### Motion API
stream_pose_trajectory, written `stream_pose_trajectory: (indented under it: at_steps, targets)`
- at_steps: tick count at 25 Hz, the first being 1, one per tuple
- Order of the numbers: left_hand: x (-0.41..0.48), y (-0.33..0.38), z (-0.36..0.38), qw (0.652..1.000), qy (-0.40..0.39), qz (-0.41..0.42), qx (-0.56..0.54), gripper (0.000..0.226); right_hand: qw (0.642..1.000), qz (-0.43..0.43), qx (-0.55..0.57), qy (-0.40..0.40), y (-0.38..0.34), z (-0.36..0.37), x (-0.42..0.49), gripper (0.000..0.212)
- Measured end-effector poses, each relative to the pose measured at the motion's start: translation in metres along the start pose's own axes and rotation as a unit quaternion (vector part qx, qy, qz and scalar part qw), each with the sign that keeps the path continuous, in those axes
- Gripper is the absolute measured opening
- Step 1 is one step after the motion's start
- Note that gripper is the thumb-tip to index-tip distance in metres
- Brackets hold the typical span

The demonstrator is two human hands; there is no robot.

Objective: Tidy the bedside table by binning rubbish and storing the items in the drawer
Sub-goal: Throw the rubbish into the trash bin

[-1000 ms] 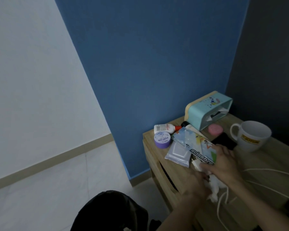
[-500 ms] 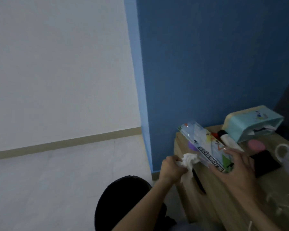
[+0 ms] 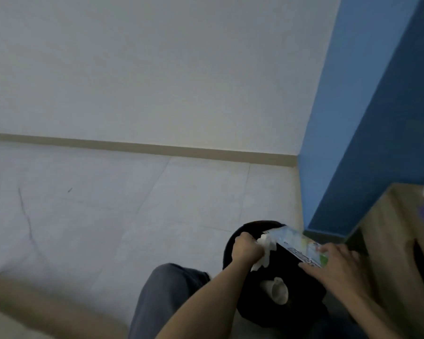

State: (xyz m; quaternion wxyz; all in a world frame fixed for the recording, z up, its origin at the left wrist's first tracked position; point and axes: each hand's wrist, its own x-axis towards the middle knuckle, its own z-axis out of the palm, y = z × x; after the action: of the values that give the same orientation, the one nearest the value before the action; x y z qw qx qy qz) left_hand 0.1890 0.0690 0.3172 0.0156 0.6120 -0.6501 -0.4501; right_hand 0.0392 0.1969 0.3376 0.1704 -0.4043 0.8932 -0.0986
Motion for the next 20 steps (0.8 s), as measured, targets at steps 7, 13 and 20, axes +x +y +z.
stream_pose_trajectory:
  at_steps: [7,13,20]
  targets:
    - [0.03,-0.048,0.02,0.998,-0.015,-0.067,-0.003,0.03,0.993,0.028,-0.065,-0.09,-0.016,0.052,0.013,0.07]
    - [0.041,-0.049,0.023,0.993,-0.099,-0.061,-0.037,0.053,0.992,0.044,0.017,-0.116,-0.013,0.095,0.037,0.081]
    - [0.033,-0.086,0.026,0.996,0.01,-0.066,0.066,0.059,0.914,0.312,0.199,-0.167,0.028,0.114,0.024,0.062]
